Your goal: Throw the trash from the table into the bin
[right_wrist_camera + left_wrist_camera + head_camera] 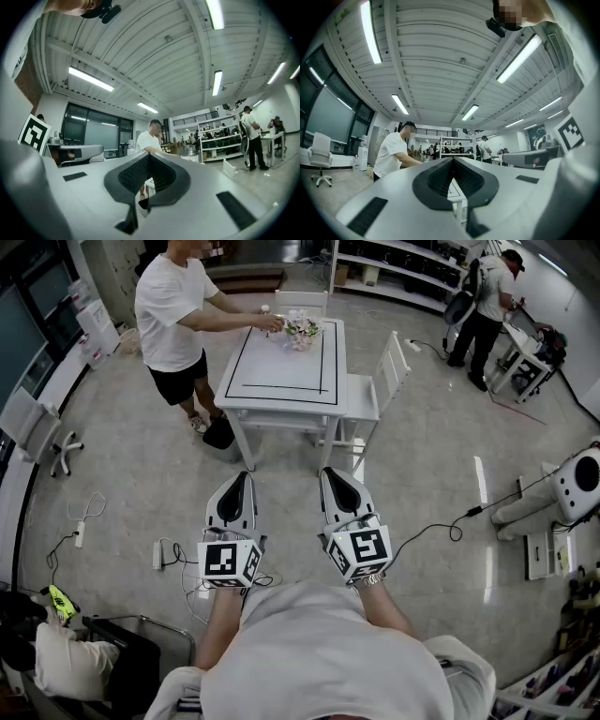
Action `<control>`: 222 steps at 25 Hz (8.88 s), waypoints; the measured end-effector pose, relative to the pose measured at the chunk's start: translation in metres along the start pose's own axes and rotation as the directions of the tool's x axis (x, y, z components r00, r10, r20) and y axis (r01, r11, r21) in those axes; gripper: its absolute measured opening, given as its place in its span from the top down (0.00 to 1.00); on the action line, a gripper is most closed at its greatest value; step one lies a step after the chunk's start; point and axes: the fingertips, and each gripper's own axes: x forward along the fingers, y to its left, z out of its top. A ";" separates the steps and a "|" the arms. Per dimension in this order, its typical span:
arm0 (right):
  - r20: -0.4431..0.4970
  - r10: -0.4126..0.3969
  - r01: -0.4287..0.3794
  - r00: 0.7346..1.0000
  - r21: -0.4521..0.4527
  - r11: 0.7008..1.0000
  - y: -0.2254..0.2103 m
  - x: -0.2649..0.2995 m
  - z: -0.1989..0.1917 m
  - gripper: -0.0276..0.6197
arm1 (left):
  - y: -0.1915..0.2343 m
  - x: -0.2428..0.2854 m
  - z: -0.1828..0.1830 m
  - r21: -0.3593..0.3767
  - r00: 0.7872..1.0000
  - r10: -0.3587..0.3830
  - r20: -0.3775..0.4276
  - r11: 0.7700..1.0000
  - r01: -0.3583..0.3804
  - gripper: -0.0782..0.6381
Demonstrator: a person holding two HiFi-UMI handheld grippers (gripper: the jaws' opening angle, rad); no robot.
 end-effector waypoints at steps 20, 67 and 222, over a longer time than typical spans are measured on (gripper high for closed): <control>-0.033 0.006 -0.005 0.999 0.026 1.000 0.001 0.008 -0.018 0.94 | -0.012 0.009 -0.010 0.030 0.998 -0.060 -0.022 0.998 0.061 0.88; -0.101 -0.156 0.161 0.983 0.051 0.986 -0.105 0.346 -0.071 0.94 | 0.180 0.319 -0.068 -0.036 0.985 -0.166 -0.041 0.986 0.165 0.88; -0.576 -0.083 0.209 0.813 0.156 0.965 0.064 0.799 -0.705 0.94 | 0.645 0.505 -0.832 -0.122 0.811 -0.209 -0.546 0.978 0.170 0.70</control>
